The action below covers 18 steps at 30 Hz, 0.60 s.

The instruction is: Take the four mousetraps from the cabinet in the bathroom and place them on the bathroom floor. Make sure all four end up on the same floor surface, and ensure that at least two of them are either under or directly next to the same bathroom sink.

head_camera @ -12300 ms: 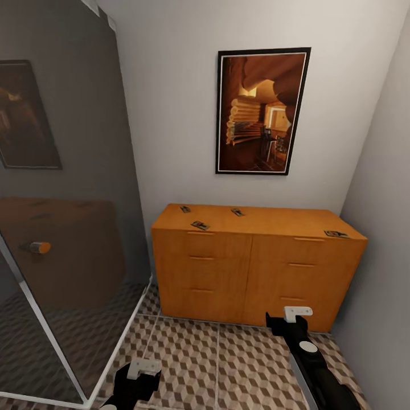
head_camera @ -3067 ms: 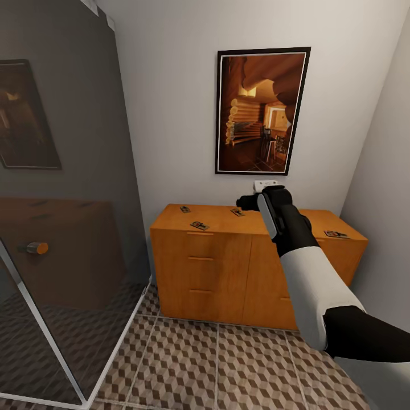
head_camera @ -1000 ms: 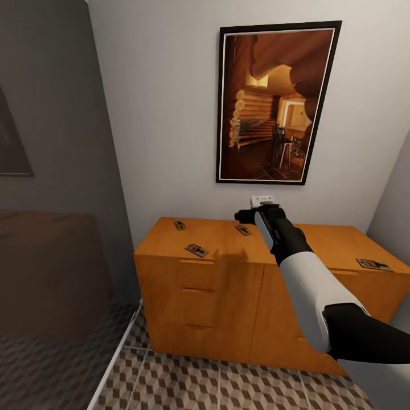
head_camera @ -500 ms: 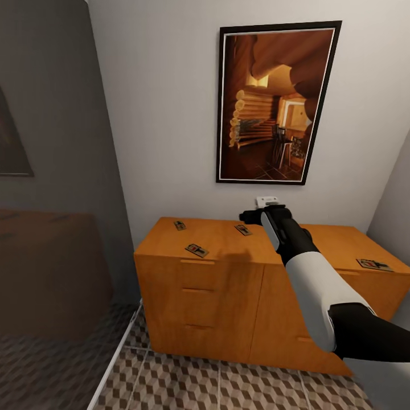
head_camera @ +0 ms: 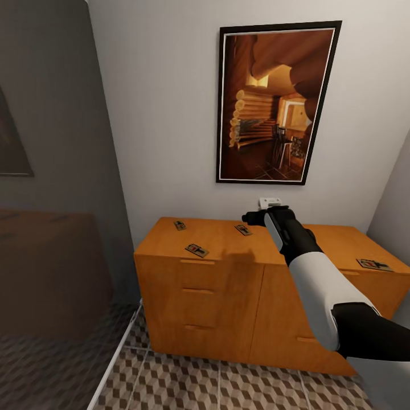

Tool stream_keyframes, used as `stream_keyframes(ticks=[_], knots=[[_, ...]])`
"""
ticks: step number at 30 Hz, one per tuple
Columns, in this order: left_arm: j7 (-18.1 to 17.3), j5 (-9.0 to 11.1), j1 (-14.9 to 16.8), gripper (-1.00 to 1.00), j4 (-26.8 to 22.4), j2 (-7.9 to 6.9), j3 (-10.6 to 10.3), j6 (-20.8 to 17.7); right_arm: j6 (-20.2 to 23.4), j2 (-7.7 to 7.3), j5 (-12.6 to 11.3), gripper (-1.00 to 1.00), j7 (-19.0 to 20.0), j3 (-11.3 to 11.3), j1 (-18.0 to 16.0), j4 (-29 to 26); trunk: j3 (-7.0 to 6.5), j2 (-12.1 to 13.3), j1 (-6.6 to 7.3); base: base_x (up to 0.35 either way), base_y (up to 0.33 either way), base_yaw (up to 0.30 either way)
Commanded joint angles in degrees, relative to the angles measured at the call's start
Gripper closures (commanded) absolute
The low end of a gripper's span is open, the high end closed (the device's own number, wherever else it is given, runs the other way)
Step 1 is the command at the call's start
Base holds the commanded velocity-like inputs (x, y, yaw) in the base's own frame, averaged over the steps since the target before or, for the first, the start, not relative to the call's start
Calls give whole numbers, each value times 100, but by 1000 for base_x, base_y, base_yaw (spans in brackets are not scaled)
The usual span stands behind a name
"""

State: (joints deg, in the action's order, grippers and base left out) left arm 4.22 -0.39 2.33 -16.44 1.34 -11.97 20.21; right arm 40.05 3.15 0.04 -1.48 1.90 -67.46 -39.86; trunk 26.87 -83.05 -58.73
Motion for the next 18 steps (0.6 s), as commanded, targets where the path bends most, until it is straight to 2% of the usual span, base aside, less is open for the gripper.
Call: stream_keyframes(ticks=[1,18], knots=[[44,-4,4,-100,4,-2,-39,18,12,-4,0,-100,-14,13,-4,9,6,-3,0,0,0,0],[44,-4,4,-100,4,-2,-42,18,-583,-44,5,-100,-10,13,0,610,6,-3,0,0,0,0]])
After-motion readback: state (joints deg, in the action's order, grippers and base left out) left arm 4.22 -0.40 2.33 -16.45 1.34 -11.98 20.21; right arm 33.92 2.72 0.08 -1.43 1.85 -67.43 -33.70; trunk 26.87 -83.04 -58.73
